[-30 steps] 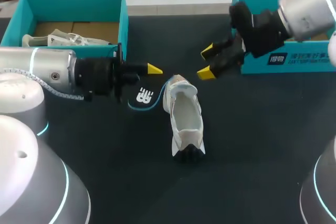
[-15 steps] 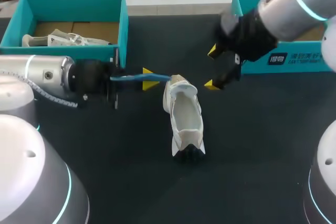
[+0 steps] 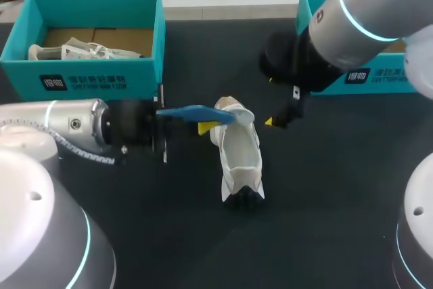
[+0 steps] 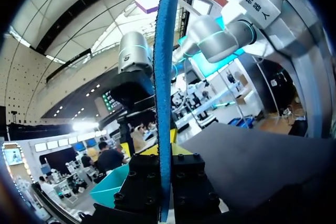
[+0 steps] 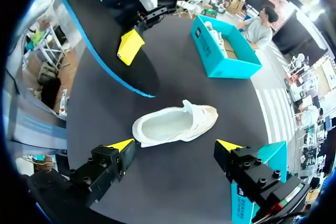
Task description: Take the shoe out of the shoebox, open the shoe tongue, remove and reinsert the insole, then place the shoe into the shoebox
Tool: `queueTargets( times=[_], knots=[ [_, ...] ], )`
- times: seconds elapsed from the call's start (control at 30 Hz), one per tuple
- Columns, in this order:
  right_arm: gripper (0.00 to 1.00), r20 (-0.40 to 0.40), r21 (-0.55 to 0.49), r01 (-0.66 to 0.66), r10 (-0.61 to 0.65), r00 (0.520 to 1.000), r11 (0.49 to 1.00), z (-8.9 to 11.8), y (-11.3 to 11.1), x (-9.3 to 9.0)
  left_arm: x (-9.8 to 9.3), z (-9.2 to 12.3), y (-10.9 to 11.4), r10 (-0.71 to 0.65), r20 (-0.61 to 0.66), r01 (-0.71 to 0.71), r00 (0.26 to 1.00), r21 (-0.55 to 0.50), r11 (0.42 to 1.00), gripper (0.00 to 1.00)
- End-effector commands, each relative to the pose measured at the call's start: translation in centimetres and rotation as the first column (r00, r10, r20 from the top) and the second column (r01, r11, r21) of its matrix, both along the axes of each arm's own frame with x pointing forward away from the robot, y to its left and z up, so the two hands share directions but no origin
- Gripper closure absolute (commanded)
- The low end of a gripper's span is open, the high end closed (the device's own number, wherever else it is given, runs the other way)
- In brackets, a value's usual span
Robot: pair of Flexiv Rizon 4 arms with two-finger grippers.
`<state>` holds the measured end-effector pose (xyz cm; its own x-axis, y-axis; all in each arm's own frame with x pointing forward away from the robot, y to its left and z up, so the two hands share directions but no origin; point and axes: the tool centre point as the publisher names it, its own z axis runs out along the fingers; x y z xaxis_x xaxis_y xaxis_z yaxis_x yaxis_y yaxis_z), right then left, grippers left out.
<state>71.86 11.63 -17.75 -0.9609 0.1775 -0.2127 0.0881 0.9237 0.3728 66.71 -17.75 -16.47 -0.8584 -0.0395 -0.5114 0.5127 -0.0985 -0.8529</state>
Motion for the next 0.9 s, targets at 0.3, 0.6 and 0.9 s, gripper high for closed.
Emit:
queueTargets(
  times=[0.3, 0.6, 0.9],
  knots=[
    [0.0, 0.004, 0.004, 0.0, 0.0, 1.0, 1.0, -0.4, 0.1, -0.1, -0.2, -0.2, -0.3, 0.011, 0.0, -0.011, 1.0, -0.006, 1.0, 1.0],
    [0.0, 0.08, -0.044, -0.091, 0.095, 0.992, 0.995, -3.9, -0.9, -0.4, -0.4, -1.6, -0.8, 0.027, 0.004, -0.027, 1.0, 0.011, 1.0, 1.0],
    [0.0, 0.083, -0.013, -0.196, 0.197, 0.977, 0.98, -8.4, -2.5, 0.1, -0.5, -4.5, -2.0, 0.028, -0.039, -0.028, 0.999, 0.017, 0.999, 1.0]
  ],
)
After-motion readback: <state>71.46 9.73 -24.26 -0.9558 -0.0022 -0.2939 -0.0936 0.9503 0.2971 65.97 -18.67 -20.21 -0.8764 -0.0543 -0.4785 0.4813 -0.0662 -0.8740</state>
